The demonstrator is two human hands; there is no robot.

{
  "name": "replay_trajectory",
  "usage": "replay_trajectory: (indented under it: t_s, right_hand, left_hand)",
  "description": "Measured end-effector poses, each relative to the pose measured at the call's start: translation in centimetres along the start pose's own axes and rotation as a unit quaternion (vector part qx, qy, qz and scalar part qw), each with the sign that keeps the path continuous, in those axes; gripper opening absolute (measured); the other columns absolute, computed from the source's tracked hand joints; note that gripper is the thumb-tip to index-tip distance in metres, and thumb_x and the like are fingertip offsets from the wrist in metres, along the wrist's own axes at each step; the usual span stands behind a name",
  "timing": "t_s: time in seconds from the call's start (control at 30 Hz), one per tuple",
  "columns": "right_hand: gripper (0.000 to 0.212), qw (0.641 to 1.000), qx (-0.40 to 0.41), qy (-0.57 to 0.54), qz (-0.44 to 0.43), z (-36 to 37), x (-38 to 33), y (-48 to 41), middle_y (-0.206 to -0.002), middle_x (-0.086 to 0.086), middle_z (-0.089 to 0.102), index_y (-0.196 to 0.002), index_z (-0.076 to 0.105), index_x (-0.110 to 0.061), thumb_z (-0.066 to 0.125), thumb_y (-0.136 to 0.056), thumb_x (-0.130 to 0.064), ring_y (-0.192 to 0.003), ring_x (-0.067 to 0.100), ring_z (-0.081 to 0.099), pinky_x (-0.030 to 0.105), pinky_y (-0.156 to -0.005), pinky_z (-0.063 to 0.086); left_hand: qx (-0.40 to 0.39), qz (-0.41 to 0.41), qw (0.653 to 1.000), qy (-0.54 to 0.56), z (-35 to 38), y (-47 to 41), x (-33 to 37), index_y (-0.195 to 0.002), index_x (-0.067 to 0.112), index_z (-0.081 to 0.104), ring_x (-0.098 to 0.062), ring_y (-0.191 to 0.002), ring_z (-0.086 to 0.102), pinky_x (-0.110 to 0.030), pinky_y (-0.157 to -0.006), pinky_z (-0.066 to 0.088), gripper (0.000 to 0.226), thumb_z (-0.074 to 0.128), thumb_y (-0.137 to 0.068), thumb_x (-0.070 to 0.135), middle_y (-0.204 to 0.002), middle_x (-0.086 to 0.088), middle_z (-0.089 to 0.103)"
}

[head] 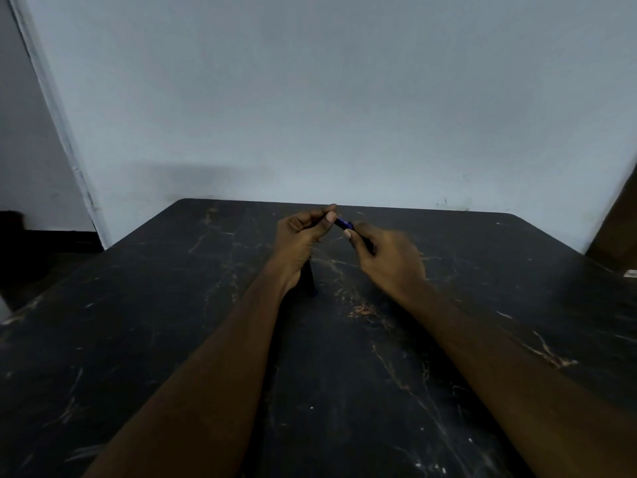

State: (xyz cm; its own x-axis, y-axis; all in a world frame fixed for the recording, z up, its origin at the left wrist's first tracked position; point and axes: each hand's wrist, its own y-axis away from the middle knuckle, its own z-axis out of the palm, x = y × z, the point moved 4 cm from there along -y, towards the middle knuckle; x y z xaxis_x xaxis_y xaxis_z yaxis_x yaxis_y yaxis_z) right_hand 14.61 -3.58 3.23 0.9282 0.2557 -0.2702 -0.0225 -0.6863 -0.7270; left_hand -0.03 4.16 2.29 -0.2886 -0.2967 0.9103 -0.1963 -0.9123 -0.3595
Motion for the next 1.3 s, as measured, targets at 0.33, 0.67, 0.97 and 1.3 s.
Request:
replay_trajectory:
  t_s: [0.33,0.67,0.97,1.3]
  right_hand:
    - [0.032,0.998,-0.003,0.008,0.061,0.0,1.5,0.5,-0.055,-0.01,0.047,-0.076,0.058,-0.025,0.048,-0.095,-0.049,-0.052,0.009,0.048,0.023,-0.048,0.027]
    - [0.041,0.994,0.02,-0.022,0.104,0.0,2.7,0.4,-0.053,-0.005,0.049,-0.07,0.054,-0.02,0.043,-0.096,-0.05,-0.046,0.007,0.046,0.024,-0.045,0.025]
    - [0.04,0.991,0.025,-0.033,0.126,0.0,3.4,0.4,-0.057,-0.005,0.054,-0.077,0.06,-0.02,0.044,-0.095,-0.051,-0.05,0.007,0.05,0.025,-0.046,0.033]
    - [0.018,0.989,-0.007,-0.077,0.128,0.2,3.1,0.1,-0.063,-0.004,0.055,-0.086,0.054,-0.022,0.048,-0.094,-0.037,-0.053,0.011,0.051,0.028,-0.05,0.036]
  left_hand:
    - [0.216,-0.039,0.975,-0.018,-5.3,-0.5,1.1,-0.1,0.008,0.072,-0.001,-0.067,0.054,-0.016,-0.058,0.043,0.023,0.075,-0.084,0.024,-0.088,0.0,0.069]
    - [0.165,-0.083,0.835,-0.518,-7.7,-0.1,0.9,-0.1,0.027,0.076,-0.028,-0.119,0.056,-0.045,-0.108,0.03,0.03,0.063,-0.086,0.05,-0.115,-0.003,0.071]
    - [0.14,-0.133,0.813,-0.55,-8.3,-0.3,0.6,-0.11,0.022,0.074,-0.033,-0.132,0.042,-0.052,-0.114,0.025,0.038,0.064,-0.086,0.05,-0.128,-0.012,0.063]
    - [0.196,-0.05,0.868,-0.454,-7.1,0.1,1.3,-0.104,0.026,0.076,-0.025,-0.113,0.06,-0.044,-0.107,0.037,0.032,0.063,-0.086,0.049,-0.111,0.0,0.073]
